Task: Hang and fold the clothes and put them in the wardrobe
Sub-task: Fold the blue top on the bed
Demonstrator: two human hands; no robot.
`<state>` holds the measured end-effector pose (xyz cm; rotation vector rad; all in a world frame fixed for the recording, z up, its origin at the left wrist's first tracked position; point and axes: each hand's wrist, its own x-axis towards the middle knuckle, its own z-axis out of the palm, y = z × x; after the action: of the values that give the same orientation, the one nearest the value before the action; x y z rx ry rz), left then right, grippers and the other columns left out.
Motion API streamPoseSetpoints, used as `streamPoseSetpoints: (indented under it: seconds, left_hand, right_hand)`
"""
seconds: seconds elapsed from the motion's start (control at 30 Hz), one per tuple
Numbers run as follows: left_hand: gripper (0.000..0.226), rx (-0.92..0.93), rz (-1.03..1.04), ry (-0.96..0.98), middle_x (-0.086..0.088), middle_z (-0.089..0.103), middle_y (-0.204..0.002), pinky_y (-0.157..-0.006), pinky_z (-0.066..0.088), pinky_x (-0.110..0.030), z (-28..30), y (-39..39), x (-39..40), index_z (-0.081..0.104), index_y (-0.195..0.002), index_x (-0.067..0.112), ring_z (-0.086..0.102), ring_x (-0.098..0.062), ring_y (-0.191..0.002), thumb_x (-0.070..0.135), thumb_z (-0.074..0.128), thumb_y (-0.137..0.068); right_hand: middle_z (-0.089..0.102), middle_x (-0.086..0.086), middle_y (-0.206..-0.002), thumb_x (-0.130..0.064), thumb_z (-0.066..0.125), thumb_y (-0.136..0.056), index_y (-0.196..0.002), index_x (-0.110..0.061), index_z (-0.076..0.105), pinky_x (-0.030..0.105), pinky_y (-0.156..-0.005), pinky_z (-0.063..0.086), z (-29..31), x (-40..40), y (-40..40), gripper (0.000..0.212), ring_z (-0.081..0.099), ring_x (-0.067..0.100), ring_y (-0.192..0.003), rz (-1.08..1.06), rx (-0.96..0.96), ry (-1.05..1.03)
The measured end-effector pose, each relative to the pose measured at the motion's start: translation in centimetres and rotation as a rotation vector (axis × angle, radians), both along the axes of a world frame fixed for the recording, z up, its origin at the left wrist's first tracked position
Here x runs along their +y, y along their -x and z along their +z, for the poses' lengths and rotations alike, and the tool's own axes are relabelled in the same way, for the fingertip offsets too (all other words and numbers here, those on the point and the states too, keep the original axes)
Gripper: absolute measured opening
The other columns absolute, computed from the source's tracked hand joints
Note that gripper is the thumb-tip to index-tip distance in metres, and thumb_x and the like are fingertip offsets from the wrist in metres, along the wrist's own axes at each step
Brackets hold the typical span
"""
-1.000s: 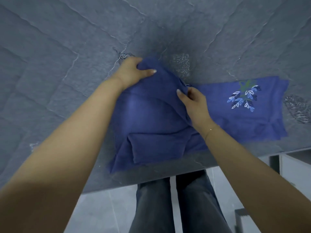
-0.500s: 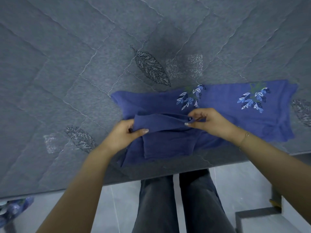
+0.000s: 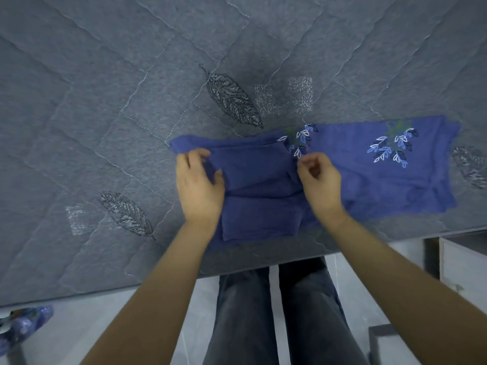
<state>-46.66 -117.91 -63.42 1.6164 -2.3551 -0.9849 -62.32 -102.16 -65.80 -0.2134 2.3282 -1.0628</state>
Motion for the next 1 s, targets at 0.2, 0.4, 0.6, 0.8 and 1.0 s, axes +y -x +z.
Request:
streamPoseSetpoints:
  seconds: [0.2, 0.4, 0.6, 0.8, 1.0]
  left_hand:
    - [0.021, 0.19, 0.704, -1.322, 0.0, 0.069, -0.091, -0.061, 0.048, -0.019, 0.6, 3.5, 6.2, 0.063, -0.089, 0.014, 0.06, -0.009, -0.073, 0.035, 0.063, -0.092]
    - [0.043, 0.503, 0.985, -1.323, -0.003, 0.058, -0.124, -0.091, 0.043, -0.026, -2.3, 5.7, 6.3, 0.054, -0.13, 0.013, 0.056, -0.013, -0.107, 0.039, 0.056, -0.096]
    - [0.018, 0.533, 1.078, -1.003, -0.002, 0.066, -0.099, -0.082, 0.057, -0.023, -2.1, 5.8, 5.3, 0.055, -0.106, 0.01, 0.064, -0.012, -0.083, 0.021, 0.063, -0.094]
    - [0.017, 0.376, 1.082, -0.982, 0.001, 0.062, -0.085, -0.069, 0.058, -0.02, -1.8, 5.1, 6.7, 0.049, -0.085, 0.016, 0.061, -0.01, -0.07, 0.017, 0.064, -0.093]
    - [0.006, 0.31, 0.966, -1.149, -0.004, 0.062, -0.097, -0.091, 0.052, -0.03, -0.5, 6.3, 8.9, 0.06, -0.1, 0.01, 0.061, -0.014, -0.084, 0.014, 0.06, -0.095]
  right_hand:
    - [0.068, 0.008, -0.1, -0.023, 0.051, -0.1, -0.114, -0.009, 0.059, 0.028, -0.072, 0.053, 0.0, 5.9, -2.3, 0.022, 0.065, 0.019, -0.088, -0.712, -0.768, 0.119]
    - [0.071, 0.001, -0.107, -0.032, 0.059, -0.094, -0.125, -0.019, 0.06, 0.029, -0.096, 0.052, -0.7, 8.2, 4.0, 0.033, 0.062, 0.017, -0.108, -1.223, -0.754, 0.571]
    - [0.058, 0.001, -0.138, -0.026, 0.048, -0.101, -0.13, -0.014, 0.058, 0.029, -0.108, 0.04, -0.5, 12.5, 8.3, 0.032, 0.051, 0.017, -0.13, -1.324, -0.638, 0.608]
    - [0.076, -0.01, -0.087, -0.023, 0.051, -0.1, -0.123, -0.02, 0.056, 0.02, -0.082, 0.057, -0.3, 17.2, 6.5, 0.024, 0.07, 0.004, -0.085, -1.126, -0.657, 0.523]
    - [0.075, -0.002, -0.105, -0.029, 0.06, -0.095, -0.122, -0.022, 0.06, 0.027, -0.086, 0.057, -1.3, 18.9, 7.4, 0.028, 0.07, 0.011, -0.101, -1.103, -0.71, 0.535]
